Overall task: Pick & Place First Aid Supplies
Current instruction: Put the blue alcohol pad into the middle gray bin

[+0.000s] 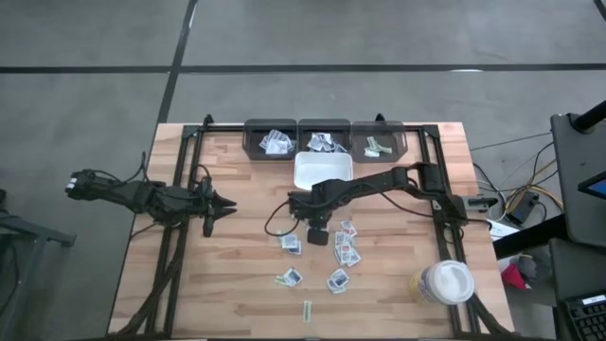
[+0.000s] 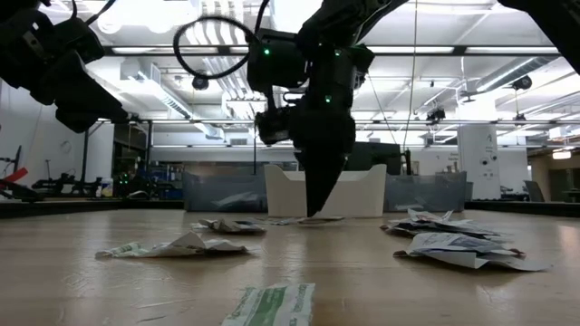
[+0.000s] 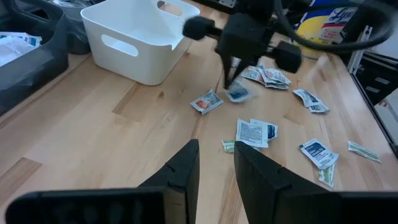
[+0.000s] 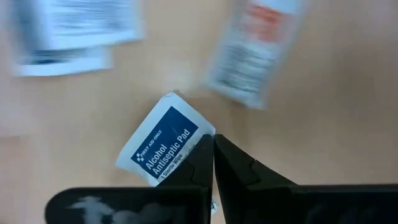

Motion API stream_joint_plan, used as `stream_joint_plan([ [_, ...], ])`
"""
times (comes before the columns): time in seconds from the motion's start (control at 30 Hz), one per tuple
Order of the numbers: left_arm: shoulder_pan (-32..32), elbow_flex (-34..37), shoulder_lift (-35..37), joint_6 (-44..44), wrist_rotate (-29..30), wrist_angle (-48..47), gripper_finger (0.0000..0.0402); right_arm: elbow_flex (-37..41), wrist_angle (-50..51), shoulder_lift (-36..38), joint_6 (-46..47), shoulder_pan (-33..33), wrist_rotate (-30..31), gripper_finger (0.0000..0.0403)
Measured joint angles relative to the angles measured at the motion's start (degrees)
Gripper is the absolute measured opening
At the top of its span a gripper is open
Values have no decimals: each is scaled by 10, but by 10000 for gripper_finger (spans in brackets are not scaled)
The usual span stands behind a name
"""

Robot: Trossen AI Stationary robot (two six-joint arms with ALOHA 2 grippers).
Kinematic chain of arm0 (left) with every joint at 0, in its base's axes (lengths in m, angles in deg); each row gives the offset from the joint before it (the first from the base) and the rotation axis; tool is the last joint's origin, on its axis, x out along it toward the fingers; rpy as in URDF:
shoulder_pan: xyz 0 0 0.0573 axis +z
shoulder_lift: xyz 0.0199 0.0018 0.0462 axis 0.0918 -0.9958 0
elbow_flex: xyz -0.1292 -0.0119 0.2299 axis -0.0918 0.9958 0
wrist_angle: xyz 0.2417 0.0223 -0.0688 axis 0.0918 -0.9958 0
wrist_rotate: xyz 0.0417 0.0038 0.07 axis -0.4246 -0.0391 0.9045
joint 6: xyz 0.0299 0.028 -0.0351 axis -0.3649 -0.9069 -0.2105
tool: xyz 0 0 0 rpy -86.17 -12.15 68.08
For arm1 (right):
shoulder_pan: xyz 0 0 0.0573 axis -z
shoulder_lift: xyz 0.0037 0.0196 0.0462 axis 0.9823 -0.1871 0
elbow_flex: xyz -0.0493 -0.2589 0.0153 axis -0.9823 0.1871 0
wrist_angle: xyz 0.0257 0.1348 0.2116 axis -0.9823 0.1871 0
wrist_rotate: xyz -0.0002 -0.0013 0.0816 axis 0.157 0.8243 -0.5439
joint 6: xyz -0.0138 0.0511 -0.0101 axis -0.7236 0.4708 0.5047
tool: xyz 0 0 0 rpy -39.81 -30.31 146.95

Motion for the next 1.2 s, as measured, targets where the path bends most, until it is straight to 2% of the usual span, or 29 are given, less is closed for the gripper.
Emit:
stream_joint_plan([
  [0.07, 0, 0, 0, 0, 0, 0, 94, 0, 14, 0, 7, 1, 43, 8],
  [0.23, 0, 0, 0, 0, 0, 0, 94, 0, 23, 0, -1, 5, 39, 8],
  [0.43, 0, 0, 0, 0, 0, 0, 94, 0, 15, -1, -64, 7, -64, 8],
  [0.67, 0, 0, 0, 1, 0, 0, 94, 1, 14, -2, -62, 10, -90, 8],
  [0.77, 0, 0, 0, 1, 0, 0, 94, 1, 13, -2, -63, 13, -167, 8],
  [0.97, 0, 0, 0, 1, 0, 0, 94, 9, 9, -3, -42, 35, -452, 8],
  [1.03, 0, 0, 0, 1, 0, 0, 94, 10, 8, -3, -33, 42, -507, 8],
  [1.2, 0, 0, 0, 2, 0, 0, 94, 10, 4, -3, -30, 53, -587, 8],
])
